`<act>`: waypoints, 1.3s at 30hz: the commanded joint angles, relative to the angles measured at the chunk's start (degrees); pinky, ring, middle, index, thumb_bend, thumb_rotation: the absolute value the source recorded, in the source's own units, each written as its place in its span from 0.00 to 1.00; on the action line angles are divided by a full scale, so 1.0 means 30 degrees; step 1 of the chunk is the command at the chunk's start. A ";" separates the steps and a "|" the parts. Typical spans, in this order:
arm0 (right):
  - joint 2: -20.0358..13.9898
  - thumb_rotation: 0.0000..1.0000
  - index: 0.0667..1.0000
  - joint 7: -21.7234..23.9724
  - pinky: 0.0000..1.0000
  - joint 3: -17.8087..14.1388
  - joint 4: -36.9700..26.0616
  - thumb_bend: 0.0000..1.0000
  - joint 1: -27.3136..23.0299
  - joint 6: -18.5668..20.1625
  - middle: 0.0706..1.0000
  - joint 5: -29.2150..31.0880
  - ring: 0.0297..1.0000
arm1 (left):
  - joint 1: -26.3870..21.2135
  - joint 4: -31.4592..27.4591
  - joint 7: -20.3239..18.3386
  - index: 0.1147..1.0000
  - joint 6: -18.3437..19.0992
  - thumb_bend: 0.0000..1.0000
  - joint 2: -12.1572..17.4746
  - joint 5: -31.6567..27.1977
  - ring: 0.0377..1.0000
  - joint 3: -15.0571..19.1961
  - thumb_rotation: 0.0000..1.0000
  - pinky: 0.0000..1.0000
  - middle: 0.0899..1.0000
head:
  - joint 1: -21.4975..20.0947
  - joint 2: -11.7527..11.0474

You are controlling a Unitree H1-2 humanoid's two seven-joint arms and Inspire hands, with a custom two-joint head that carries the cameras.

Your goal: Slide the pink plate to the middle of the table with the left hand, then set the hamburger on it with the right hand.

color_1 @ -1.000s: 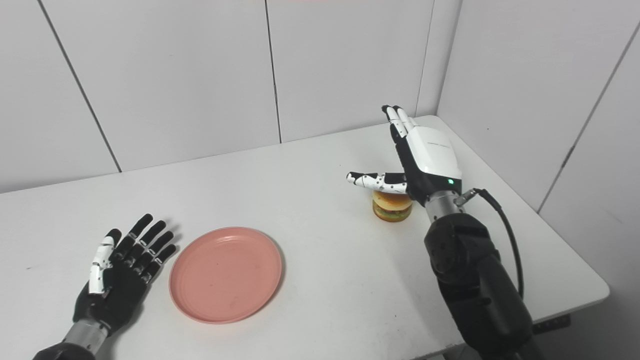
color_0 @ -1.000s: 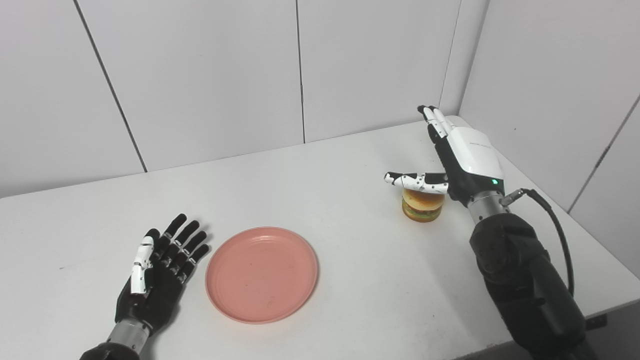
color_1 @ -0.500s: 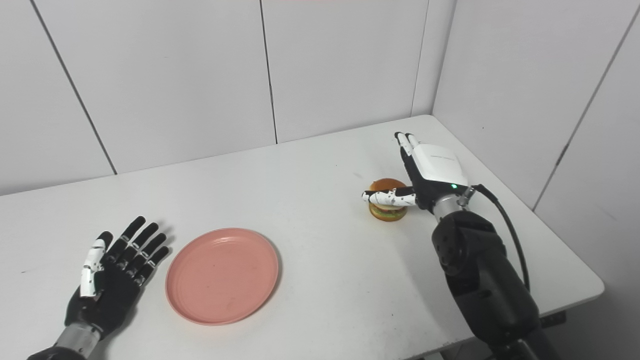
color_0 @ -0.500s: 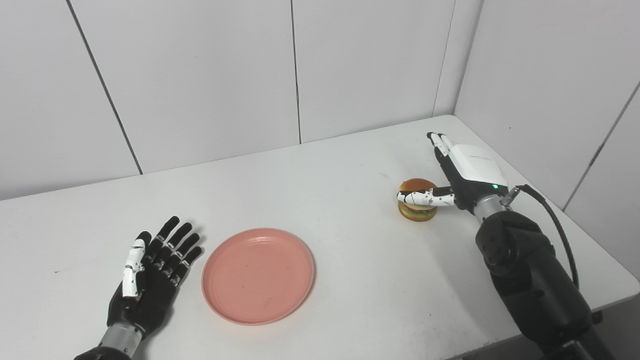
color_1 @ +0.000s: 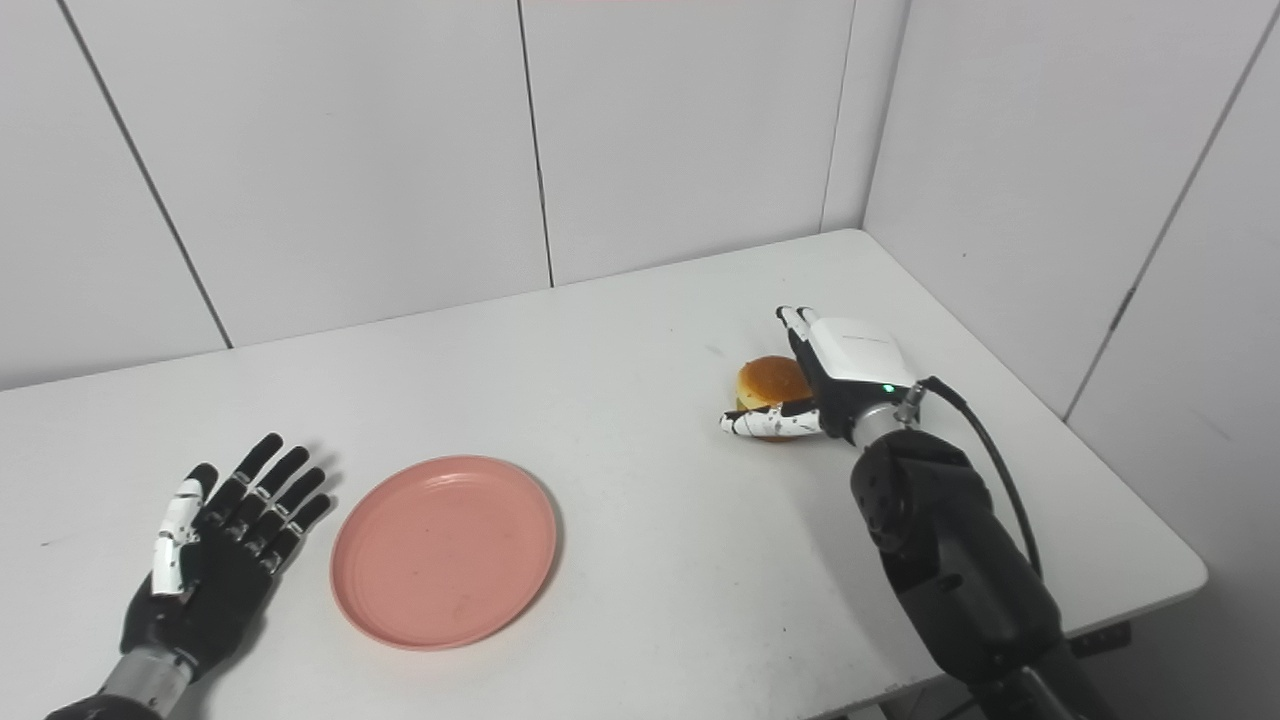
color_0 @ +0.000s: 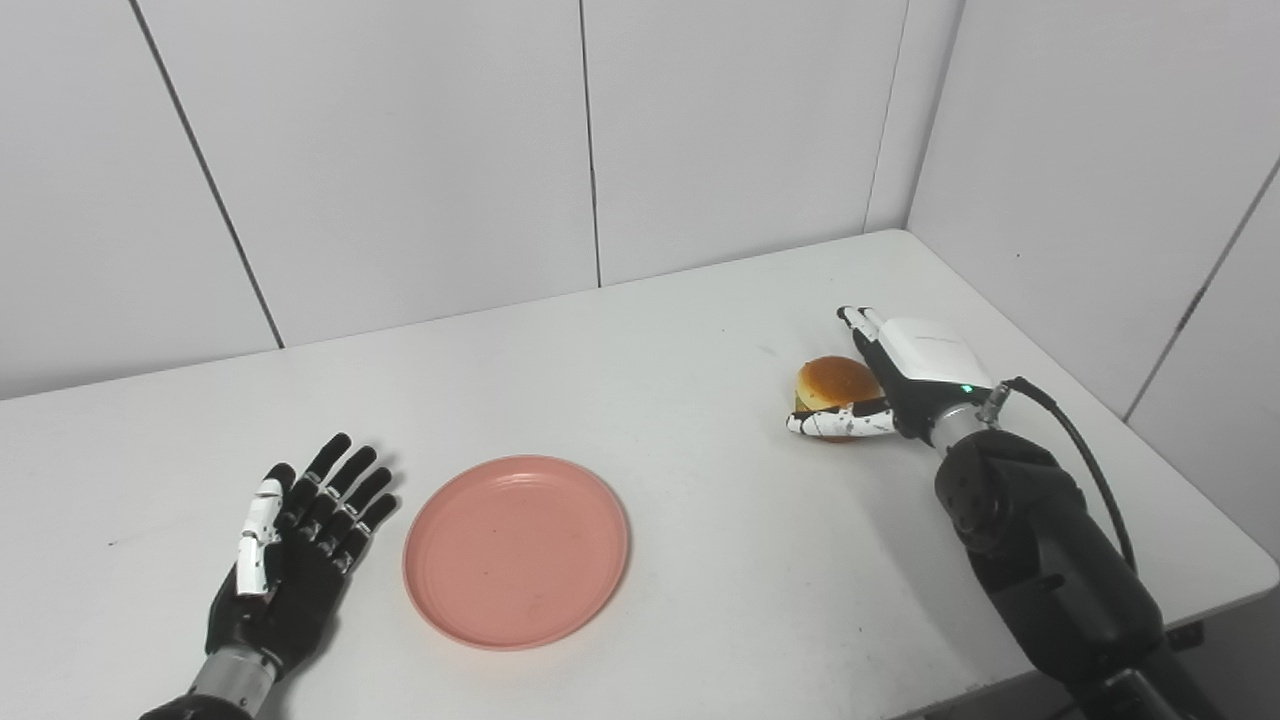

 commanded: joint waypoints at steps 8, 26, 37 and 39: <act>-0.0598 0.70 0.96 -0.0523 0.80 0.0210 0.1708 1.00 -0.1648 0.0111 0.97 -0.0025 0.91 | -0.0158 -0.0425 0.0540 0.89 0.0547 0.33 0.0200 0.0076 0.90 -0.0005 1.00 0.92 0.90 | 0.0075 0.0132; -0.0893 0.65 0.93 -0.1760 0.71 0.0808 0.5027 1.00 -0.3125 0.0018 0.89 0.0598 0.85 | -0.0075 -0.0702 0.0611 0.89 0.0676 0.33 0.0203 0.0047 0.91 -0.0113 1.00 0.92 0.90 | 0.0172 0.0281; -0.0638 0.22 0.50 -0.2580 0.31 0.0562 0.4920 0.68 -0.3091 -0.0263 0.42 0.2669 0.36 | -0.0106 -0.0703 0.0760 0.89 0.0704 0.33 0.0147 -0.0010 0.90 -0.0024 1.00 0.92 0.90 | 0.0317 0.0355; -0.0695 0.15 0.46 -0.2738 0.27 0.0659 0.4804 0.55 -0.3010 -0.0383 0.36 0.2930 0.30 | -0.0108 -0.0658 0.0665 0.89 0.0603 0.33 0.0191 0.0025 0.91 -0.0071 1.00 0.92 0.90 | 0.0353 0.0377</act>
